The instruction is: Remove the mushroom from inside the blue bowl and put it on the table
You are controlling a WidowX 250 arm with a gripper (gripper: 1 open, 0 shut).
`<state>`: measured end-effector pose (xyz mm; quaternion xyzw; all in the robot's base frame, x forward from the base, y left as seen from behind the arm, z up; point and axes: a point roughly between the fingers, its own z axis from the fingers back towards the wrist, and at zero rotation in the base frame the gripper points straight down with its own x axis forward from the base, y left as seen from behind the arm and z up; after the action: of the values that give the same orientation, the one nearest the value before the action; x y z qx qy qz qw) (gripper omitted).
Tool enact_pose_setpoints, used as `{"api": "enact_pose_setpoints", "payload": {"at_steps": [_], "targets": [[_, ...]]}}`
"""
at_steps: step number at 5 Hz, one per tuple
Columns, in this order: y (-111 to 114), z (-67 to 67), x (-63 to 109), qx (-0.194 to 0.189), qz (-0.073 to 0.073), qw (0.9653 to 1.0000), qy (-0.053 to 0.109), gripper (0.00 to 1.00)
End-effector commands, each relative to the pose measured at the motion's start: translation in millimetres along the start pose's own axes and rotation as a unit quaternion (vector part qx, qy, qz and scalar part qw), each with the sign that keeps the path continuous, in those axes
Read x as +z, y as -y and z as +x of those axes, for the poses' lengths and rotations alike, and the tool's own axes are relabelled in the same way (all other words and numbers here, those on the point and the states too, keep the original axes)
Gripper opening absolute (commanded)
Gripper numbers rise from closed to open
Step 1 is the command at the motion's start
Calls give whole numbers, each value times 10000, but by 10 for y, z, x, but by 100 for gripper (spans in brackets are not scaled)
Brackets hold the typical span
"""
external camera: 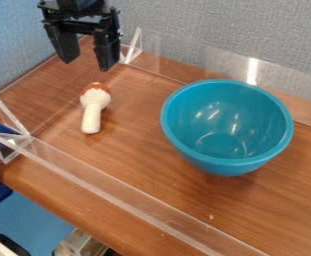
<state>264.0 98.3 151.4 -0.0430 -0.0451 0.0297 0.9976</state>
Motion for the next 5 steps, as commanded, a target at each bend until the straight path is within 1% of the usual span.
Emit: {"api": "enact_pose_setpoints", "payload": {"at_steps": [1,3,5], "targets": [[20,15,59,-46,108,9998,152,100],[49,18,-99,-92,147,9998,24,100],[28,35,-166,8,208,9998,-2,100]]}}
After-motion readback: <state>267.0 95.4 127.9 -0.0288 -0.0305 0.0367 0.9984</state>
